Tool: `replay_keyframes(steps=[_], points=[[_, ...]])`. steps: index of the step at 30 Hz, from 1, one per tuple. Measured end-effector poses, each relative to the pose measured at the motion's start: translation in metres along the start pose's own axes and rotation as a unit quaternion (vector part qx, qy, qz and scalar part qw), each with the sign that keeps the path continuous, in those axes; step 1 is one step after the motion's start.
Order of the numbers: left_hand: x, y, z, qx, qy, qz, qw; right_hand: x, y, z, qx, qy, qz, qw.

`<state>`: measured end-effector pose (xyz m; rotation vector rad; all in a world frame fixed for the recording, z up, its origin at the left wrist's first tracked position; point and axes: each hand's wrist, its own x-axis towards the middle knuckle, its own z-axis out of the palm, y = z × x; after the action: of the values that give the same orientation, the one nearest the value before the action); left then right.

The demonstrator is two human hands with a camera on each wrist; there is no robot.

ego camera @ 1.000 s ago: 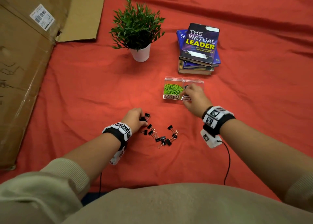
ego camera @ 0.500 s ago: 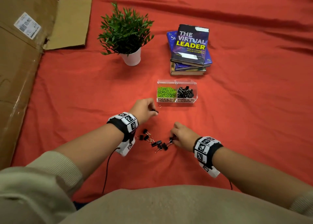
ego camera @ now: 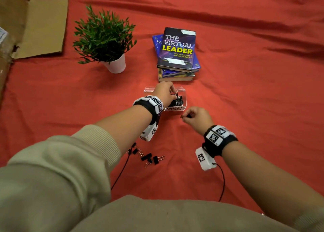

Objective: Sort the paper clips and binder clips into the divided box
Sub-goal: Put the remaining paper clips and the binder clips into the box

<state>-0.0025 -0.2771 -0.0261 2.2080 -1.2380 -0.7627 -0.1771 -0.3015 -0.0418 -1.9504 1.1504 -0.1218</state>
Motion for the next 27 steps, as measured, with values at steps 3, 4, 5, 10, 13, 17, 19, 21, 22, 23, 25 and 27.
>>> replay_keyframes(steps=[3,4,5,10,13,17,19,21,22,23,25,27], points=[[-0.007,-0.006,0.007,0.065,-0.034,0.047,0.996,0.027,-0.008,-0.021,0.016,0.04,0.004,0.999],[-0.01,-0.009,0.009,0.08,-0.038,0.068,0.994,0.034,-0.012,-0.025,0.012,0.044,0.001,0.999],[-0.014,-0.011,0.009,0.094,-0.039,0.086,0.991,0.041,-0.016,-0.026,0.006,0.046,-0.003,0.999],[-0.024,-0.023,0.011,0.185,-0.048,0.15,0.97,0.062,-0.037,-0.019,-0.064,0.036,-0.044,0.996],[-0.028,-0.026,0.01,0.219,-0.028,0.164,0.961,0.065,-0.041,-0.009,-0.128,0.014,-0.075,0.989],[-0.038,-0.033,0.001,0.206,0.002,0.176,0.963,0.064,-0.036,-0.004,-0.224,0.003,-0.098,0.97],[-0.048,-0.042,-0.007,0.18,0.012,0.17,0.969,0.056,-0.035,-0.001,-0.205,0.032,-0.123,0.97],[-0.064,-0.059,-0.015,0.151,0.012,0.152,0.977,0.038,-0.038,0.009,-0.182,0.022,-0.161,0.97],[-0.074,-0.069,-0.018,0.134,0.001,0.138,0.981,0.025,-0.041,0.016,-0.182,-0.014,-0.181,0.966],[-0.085,-0.08,-0.02,0.119,-0.017,0.119,0.986,0.01,-0.043,0.025,-0.189,-0.073,-0.198,0.959],[-0.108,-0.101,-0.026,0.113,-0.054,0.074,0.989,-0.021,-0.042,0.048,-0.219,-0.206,-0.216,0.929],[-0.13,-0.122,-0.031,0.118,-0.072,0.032,0.99,-0.047,-0.035,0.071,-0.251,-0.306,-0.224,0.89]])
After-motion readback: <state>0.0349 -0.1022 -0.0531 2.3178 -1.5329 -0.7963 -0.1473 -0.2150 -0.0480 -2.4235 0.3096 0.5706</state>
